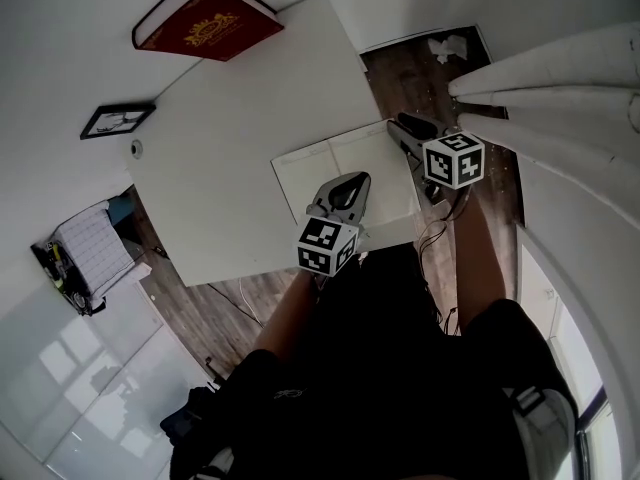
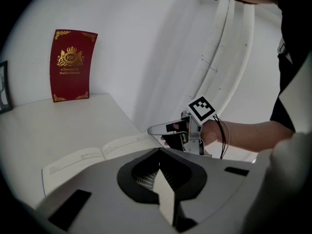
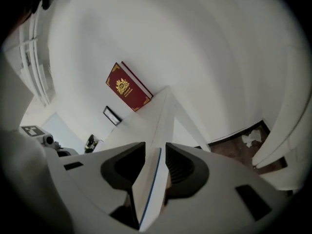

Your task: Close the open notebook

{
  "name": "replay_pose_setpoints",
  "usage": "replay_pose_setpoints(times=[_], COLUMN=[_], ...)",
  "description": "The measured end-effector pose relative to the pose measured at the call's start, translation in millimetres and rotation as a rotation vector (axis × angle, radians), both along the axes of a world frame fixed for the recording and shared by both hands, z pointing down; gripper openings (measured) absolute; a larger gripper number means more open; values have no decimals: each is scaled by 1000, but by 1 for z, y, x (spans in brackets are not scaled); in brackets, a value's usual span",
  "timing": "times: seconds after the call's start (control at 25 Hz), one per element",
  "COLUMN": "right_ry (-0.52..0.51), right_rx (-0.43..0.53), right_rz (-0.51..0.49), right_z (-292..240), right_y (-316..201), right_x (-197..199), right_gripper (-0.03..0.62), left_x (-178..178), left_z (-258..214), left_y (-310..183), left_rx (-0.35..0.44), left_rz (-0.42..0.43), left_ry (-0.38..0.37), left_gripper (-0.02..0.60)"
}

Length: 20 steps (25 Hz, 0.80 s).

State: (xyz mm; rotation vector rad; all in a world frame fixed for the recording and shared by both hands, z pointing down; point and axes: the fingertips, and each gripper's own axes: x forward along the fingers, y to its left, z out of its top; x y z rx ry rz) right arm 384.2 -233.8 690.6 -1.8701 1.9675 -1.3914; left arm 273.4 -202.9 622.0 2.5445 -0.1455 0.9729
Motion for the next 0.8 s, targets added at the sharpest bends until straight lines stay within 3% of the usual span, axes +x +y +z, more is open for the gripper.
replay_pose_setpoints(times=[0.28,0.44,0.52,0.8], right_ry=[-224,-362,-340,-30], right_rx=[71,149,164,133], right_rz=[39,65,67,33], right_z=[12,11,6,-27], right_y=[-2,-2,-2,-4], right_x=[2,0,1,-2], right_gripper=[139,66,52,44], left_x=[2,-3,-6,-25], left_z=[-2,0,-1,-8], left_y=[0,1,0,-3], left_rx=[4,3,3,10], left_rz=[5,-2,-10,-52], left_ry=[-2,-8,-5,21], left_gripper=[3,3,3,3])
